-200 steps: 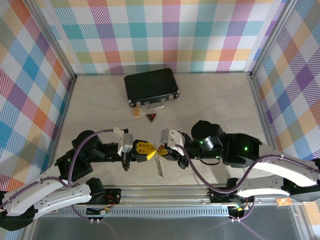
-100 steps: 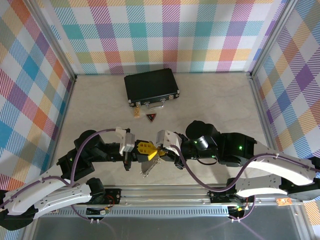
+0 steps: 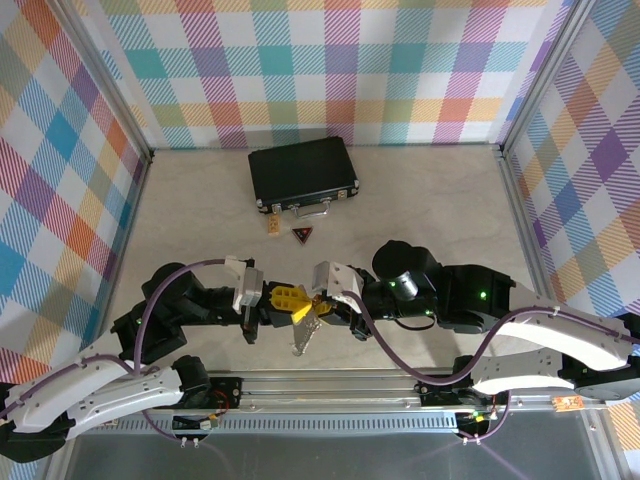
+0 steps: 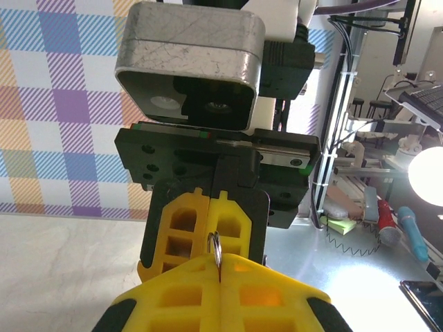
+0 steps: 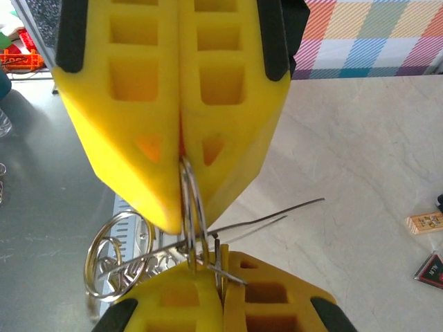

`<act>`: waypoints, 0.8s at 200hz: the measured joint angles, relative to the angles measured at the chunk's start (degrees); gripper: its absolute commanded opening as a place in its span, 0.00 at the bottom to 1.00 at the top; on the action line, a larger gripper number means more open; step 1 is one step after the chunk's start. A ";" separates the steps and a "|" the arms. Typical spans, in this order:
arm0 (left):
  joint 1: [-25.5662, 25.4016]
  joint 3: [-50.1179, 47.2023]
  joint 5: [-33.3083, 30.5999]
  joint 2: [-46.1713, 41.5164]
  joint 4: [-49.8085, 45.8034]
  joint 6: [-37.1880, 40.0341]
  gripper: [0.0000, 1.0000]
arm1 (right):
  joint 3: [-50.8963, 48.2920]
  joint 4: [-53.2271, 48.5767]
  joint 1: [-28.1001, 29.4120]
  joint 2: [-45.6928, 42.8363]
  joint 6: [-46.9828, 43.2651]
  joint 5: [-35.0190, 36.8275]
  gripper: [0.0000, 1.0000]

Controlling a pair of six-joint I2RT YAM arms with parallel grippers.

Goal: Put the keys on the keyring

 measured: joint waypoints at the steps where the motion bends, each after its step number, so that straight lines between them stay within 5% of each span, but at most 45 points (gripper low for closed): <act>1: 0.00 -0.02 0.02 -0.04 0.04 0.00 0.00 | 0.00 0.00 0.00 0.00 0.00 0.00 0.00; 160: 0.00 -2.60 4.55 -0.02 4.31 -2.56 0.00 | 0.52 -1.88 0.04 1.55 0.00 -5.20 0.00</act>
